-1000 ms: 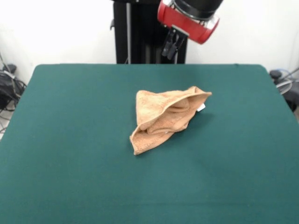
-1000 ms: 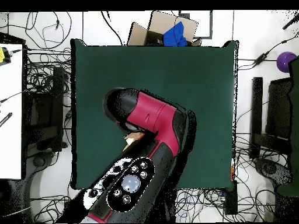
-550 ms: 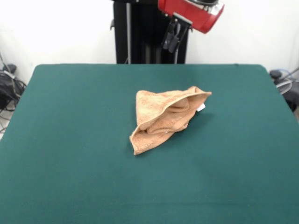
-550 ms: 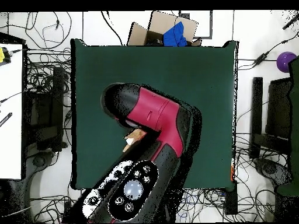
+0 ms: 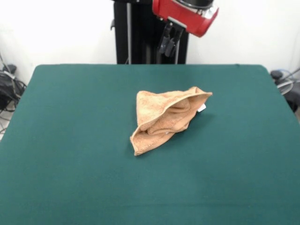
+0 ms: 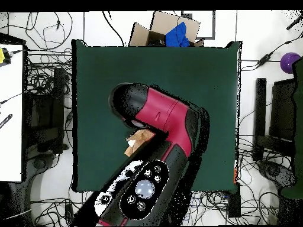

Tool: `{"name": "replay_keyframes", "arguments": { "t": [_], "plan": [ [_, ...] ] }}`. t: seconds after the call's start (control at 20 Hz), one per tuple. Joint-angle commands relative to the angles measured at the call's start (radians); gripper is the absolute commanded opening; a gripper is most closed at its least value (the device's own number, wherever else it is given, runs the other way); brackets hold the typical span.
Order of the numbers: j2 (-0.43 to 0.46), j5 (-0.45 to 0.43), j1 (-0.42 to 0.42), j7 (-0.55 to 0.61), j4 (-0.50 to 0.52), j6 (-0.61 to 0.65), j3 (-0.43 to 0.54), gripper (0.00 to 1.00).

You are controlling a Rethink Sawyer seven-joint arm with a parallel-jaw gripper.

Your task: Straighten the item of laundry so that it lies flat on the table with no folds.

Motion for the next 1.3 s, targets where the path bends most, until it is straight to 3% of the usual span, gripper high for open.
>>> {"name": "replay_keyframes", "arguments": {
  "t": [0.05,0.5,0.8,0.9,1.0,1.3],
  "plan": [
    [-0.013,-0.061,-0.044,-0.016,0.155,-0.167,0.217,0.0],
    [-0.004,-0.126,-0.078,-0.005,0.182,-0.288,0.282,0.0],
    [0.006,-0.16,-0.075,0.055,0.16,-0.278,0.286,0.0],
    [0.014,-0.165,-0.071,0.077,0.147,-0.215,0.28,0.0],
    [0.021,-0.185,-0.063,0.091,0.133,-0.277,0.271,0.0],
    [0.018,-0.195,-0.055,0.109,0.122,-0.224,0.277,0.0]
  ]
}}
